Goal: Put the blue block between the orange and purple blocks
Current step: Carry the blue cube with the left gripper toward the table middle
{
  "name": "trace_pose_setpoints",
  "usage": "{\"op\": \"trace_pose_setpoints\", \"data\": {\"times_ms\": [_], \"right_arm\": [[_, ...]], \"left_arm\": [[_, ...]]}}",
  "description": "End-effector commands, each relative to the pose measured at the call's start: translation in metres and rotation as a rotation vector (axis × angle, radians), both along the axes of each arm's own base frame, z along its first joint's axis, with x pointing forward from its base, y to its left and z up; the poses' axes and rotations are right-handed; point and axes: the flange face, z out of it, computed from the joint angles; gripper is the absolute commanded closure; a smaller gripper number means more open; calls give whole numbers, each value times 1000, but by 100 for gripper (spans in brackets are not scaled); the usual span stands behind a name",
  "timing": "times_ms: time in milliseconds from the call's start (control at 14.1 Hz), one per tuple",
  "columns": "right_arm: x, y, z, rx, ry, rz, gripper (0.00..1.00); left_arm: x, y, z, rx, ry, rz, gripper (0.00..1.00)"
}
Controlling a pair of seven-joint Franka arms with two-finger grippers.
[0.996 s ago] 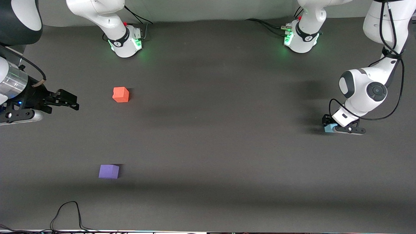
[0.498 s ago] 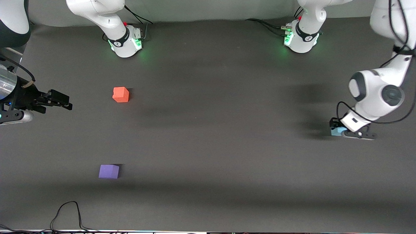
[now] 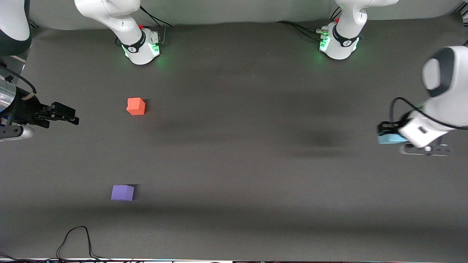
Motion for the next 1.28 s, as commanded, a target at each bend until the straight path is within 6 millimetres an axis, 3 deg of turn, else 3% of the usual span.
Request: {"op": "trace_pose_setpoints", "data": {"times_ms": [0,142,427,640,854,1067,1209], "right_arm": [[12,-3,-8,17,-11,12,0],[13,-5,-10,15,-10,7,0],[13,-21,-11,16,-7,-19,0],[13,-19,-11,16,-8,-17,0],[15,-18,-12,16,-14,-15,0],[14,-19,-10,17,-16,-24,0],[14,-17,-11,19,-16,-26,0]], "left_arm": [[-9,-133,-10,13,7,108,60],[-23,-234,-21,19,-12,176,60],[-65,-406,-61,9,-75,260,60],[-109,-491,-104,5,-143,253,60],[-141,-540,-164,-16,-191,201,60],[-162,-562,-220,-36,-223,131,60],[-171,-566,-246,-21,-219,98,60]]}}
